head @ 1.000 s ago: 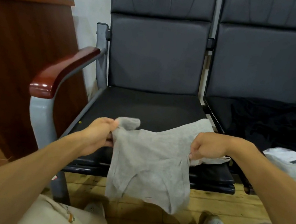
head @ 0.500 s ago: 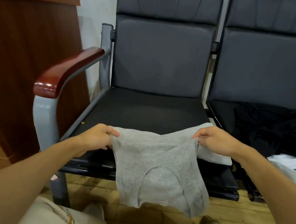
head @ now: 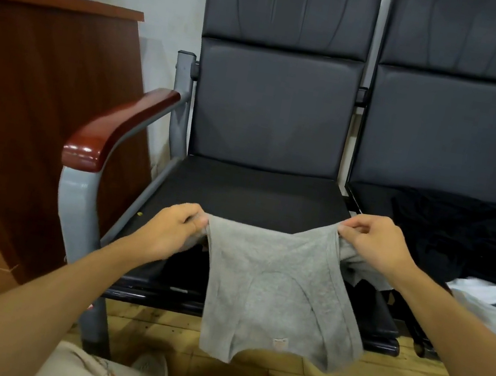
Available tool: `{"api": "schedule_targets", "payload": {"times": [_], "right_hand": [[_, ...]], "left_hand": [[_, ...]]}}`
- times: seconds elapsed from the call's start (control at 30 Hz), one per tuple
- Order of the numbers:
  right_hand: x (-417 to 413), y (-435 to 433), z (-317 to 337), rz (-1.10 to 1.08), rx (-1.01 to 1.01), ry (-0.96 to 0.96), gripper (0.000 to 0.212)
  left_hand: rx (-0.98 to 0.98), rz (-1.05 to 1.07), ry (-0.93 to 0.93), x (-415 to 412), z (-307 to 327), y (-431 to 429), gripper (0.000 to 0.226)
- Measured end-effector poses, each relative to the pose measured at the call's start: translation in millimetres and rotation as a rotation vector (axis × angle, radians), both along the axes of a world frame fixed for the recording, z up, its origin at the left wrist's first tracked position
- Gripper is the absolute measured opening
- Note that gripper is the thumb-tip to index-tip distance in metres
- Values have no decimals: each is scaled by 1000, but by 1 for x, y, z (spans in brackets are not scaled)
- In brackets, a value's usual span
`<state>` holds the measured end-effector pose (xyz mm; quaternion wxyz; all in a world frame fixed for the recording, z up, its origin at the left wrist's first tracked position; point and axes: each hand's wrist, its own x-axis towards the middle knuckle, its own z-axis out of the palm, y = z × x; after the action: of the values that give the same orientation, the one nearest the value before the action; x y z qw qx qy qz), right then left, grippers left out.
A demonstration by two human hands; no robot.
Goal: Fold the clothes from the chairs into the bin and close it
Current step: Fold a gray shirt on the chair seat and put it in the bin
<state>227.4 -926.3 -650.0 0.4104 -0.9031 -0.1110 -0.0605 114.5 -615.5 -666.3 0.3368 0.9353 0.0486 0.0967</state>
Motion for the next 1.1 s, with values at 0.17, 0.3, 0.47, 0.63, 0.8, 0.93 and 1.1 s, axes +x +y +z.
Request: {"api": "schedule_targets", "payload": {"times": [0.17,0.3,0.47,0.63,0.8,0.93,1.1], "right_hand": [[-1,1,-2,65,-100,-50,8],[-4,2,-3,121,-171,-32,11],[-5,0,-5,188,-334,73,30],[-3,0,-8,216,-378,156,19],[-4,1,-6,169,-284,161,19],[-9,9,-4,177,-282,121,16],[-29,19,21,60,150,123,15]], "left_hand": [[-200,253,-127,2,4,-3,37],[-114,336,-120,1,-2,10,45],[-46,385,-29,-2,-10,23,49],[-3,355,52,0,-15,28,40],[51,329,121,4,-13,23,36],[48,320,56,0,-11,21,43],[-29,362,17,-7,12,-7,48]]}}
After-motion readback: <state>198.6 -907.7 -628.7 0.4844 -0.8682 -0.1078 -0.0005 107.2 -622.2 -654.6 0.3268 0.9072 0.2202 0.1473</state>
